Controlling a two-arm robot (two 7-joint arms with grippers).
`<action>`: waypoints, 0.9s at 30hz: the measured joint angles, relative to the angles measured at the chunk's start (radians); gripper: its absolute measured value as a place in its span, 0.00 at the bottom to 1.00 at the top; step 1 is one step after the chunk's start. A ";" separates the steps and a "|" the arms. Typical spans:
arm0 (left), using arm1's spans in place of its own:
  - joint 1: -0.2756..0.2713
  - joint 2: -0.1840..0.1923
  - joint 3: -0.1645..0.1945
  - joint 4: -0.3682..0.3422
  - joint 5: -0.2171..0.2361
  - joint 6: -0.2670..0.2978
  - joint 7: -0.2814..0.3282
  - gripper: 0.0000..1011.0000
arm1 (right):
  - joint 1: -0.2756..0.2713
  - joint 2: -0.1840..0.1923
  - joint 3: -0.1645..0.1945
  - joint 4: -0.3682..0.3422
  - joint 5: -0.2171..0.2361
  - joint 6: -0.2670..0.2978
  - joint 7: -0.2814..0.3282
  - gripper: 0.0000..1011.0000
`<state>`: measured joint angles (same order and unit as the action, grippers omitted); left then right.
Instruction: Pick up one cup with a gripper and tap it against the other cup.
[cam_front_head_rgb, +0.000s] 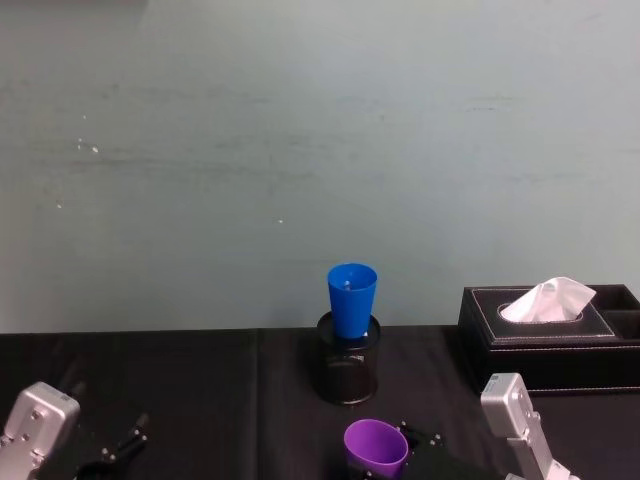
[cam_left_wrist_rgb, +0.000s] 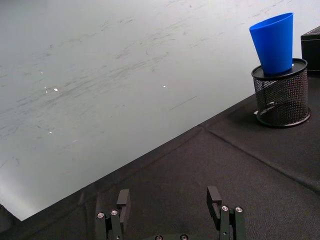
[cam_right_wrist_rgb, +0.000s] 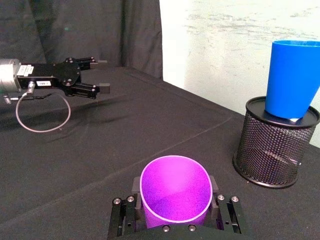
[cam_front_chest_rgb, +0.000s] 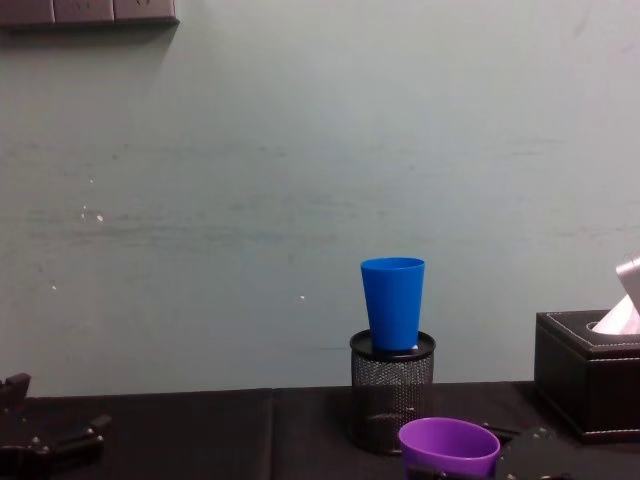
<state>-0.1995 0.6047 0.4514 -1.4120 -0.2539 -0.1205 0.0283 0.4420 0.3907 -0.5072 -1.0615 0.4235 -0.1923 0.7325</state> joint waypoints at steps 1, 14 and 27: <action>0.000 0.000 0.000 0.000 0.000 0.000 0.000 0.99 | 0.000 0.000 0.000 0.001 -0.001 0.001 0.000 0.73; 0.000 0.000 0.000 0.000 0.000 0.000 0.000 0.99 | 0.005 -0.005 -0.002 0.013 -0.007 0.011 0.006 0.73; 0.000 0.000 0.000 0.000 0.000 0.000 0.000 0.99 | 0.003 -0.006 0.001 0.012 -0.005 0.018 0.004 0.73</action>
<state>-0.1995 0.6047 0.4514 -1.4120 -0.2539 -0.1206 0.0283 0.4445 0.3845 -0.5060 -1.0495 0.4182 -0.1738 0.7365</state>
